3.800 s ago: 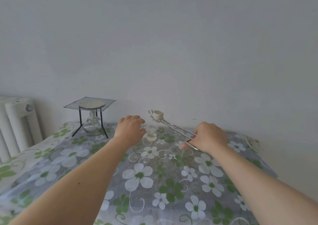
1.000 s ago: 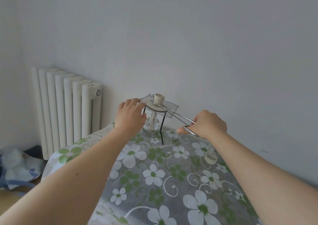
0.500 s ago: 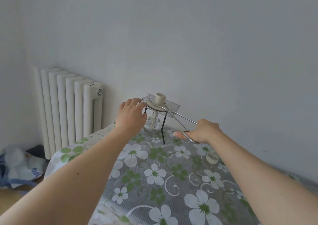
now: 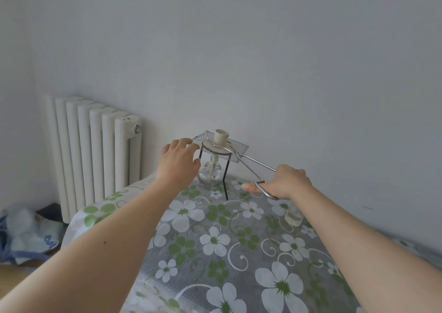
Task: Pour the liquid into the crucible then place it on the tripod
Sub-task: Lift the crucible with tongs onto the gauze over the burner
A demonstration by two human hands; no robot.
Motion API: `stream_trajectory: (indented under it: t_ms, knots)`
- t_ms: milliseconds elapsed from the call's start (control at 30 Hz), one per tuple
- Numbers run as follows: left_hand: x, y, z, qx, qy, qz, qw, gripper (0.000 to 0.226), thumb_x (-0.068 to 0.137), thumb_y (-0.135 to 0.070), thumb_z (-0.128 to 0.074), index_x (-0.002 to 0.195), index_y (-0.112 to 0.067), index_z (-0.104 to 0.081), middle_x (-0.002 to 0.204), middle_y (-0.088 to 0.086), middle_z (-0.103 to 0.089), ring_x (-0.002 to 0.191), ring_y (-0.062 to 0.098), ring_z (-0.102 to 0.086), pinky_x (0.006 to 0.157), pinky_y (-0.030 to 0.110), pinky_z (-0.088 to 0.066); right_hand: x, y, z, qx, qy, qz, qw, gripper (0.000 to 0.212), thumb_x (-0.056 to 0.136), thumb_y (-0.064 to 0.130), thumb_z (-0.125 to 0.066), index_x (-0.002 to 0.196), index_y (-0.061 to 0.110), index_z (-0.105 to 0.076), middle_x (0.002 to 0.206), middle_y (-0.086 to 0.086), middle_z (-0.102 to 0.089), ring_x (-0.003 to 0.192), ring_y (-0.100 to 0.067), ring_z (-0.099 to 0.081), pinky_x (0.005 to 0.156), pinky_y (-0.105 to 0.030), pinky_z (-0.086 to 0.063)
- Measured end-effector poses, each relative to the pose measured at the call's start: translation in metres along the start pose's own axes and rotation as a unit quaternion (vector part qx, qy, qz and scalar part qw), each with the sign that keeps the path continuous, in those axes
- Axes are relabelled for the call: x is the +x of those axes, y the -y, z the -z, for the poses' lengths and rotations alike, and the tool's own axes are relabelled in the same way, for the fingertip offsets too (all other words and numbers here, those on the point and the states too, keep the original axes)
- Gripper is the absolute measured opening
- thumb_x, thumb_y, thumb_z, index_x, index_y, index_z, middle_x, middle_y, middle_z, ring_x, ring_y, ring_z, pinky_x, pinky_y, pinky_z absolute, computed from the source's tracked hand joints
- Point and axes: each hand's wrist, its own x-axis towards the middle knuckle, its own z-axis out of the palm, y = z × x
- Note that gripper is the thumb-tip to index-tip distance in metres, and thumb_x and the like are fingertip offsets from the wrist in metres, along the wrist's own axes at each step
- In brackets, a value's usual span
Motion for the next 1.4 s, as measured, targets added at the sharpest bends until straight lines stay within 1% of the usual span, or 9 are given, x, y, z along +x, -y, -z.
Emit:
stream_trajectory:
  t_ms: [200,367,633,700,800,1000,1200,1300,1400]
  knots:
    - [-0.001,0.0,0.002,0.002,-0.001,0.002,1.0,0.039,0.09,-0.026,-0.051,0.128,-0.02,-0.054,0.14,0.001,-0.049,0.13,0.024,-0.04,0.109,0.04,-0.028,-0.004,0.001,0.004,0.004,-0.01,-0.002,1.0,0.077,0.05,0.089,-0.06,0.07,0.017,-0.041,0.071,0.003,-0.043,0.122,-0.032,-0.043,0.086,-0.036,-0.043]
    - [-0.003,0.0,0.005,0.001,-0.005,0.002,1.0,0.039,0.09,-0.026,-0.051,0.128,-0.018,-0.053,0.138,0.001,-0.05,0.129,0.024,-0.042,0.108,0.039,-0.03,-0.005,0.003,0.008,-0.003,-0.021,-0.003,1.0,0.083,0.052,0.088,-0.059,0.088,0.014,-0.048,0.074,0.003,-0.044,0.12,-0.031,-0.043,0.083,-0.036,-0.04]
    - [-0.003,0.002,0.005,-0.001,-0.004,0.004,1.0,0.041,0.09,-0.026,-0.052,0.13,-0.018,-0.052,0.138,0.002,-0.051,0.128,0.025,-0.042,0.108,0.04,-0.031,-0.005,0.004,0.011,-0.002,-0.034,-0.012,0.999,0.085,0.053,0.087,-0.06,0.097,0.015,-0.049,0.103,-0.005,-0.058,0.123,-0.032,-0.042,0.087,-0.037,-0.04]
    - [-0.003,0.002,0.004,-0.001,-0.001,0.002,1.0,0.042,0.09,-0.026,-0.051,0.131,-0.017,-0.051,0.138,0.002,-0.05,0.129,0.025,-0.042,0.108,0.039,-0.03,-0.004,0.004,0.012,0.002,-0.036,-0.013,0.999,0.088,0.052,0.087,-0.061,0.101,0.014,-0.05,0.103,-0.005,-0.057,0.124,-0.032,-0.041,0.085,-0.037,-0.039]
    - [-0.003,0.002,0.003,0.001,0.001,0.002,1.0,0.043,0.09,-0.026,-0.051,0.132,-0.018,-0.049,0.139,0.002,-0.049,0.13,0.025,-0.041,0.108,0.039,-0.029,-0.004,0.005,0.013,0.001,-0.044,-0.013,0.999,0.095,0.051,0.087,-0.061,0.11,0.013,-0.053,0.116,-0.007,-0.061,0.124,-0.032,-0.042,0.09,-0.038,-0.041]
    - [-0.004,0.002,0.003,-0.008,-0.012,0.005,1.0,0.041,0.088,-0.024,-0.053,0.129,-0.017,-0.051,0.144,0.005,-0.044,0.133,0.026,-0.037,0.11,0.041,-0.029,-0.002,0.006,0.015,-0.002,-0.064,-0.005,0.998,0.101,0.051,0.088,-0.059,0.12,0.015,-0.048,0.125,-0.005,-0.058,0.125,-0.033,-0.041,0.09,-0.039,-0.041]
    - [-0.005,0.002,0.006,-0.011,-0.027,0.001,1.0,0.045,0.088,-0.023,-0.054,0.132,-0.016,-0.048,0.148,0.006,-0.038,0.137,0.026,-0.032,0.112,0.041,-0.027,-0.004,0.004,0.024,0.023,-0.103,0.002,0.994,0.11,0.057,0.083,-0.063,0.145,0.024,-0.033,0.144,-0.002,-0.048,0.133,-0.033,-0.036,0.1,-0.039,-0.037]
    - [-0.005,-0.003,0.009,-0.009,-0.028,-0.006,1.0,0.046,0.089,-0.024,-0.053,0.134,-0.017,-0.046,0.148,0.006,-0.037,0.137,0.026,-0.032,0.112,0.041,-0.027,-0.007,0.0,0.027,0.051,-0.136,-0.007,0.989,0.1,0.056,0.081,-0.065,0.136,0.025,-0.046,0.135,-0.002,-0.056,0.128,-0.032,-0.043,0.096,-0.038,-0.04]
    - [-0.004,-0.014,0.012,-0.013,-0.026,-0.017,0.999,0.049,0.089,-0.024,-0.052,0.137,-0.019,-0.042,0.148,0.005,-0.038,0.137,0.026,-0.032,0.113,0.042,-0.027,-0.011,-0.009,0.03,0.116,-0.166,-0.016,0.979,0.077,0.051,0.079,-0.071,0.1,0.021,-0.063,0.099,-0.003,-0.069,0.103,-0.028,-0.06,0.072,-0.032,-0.046]
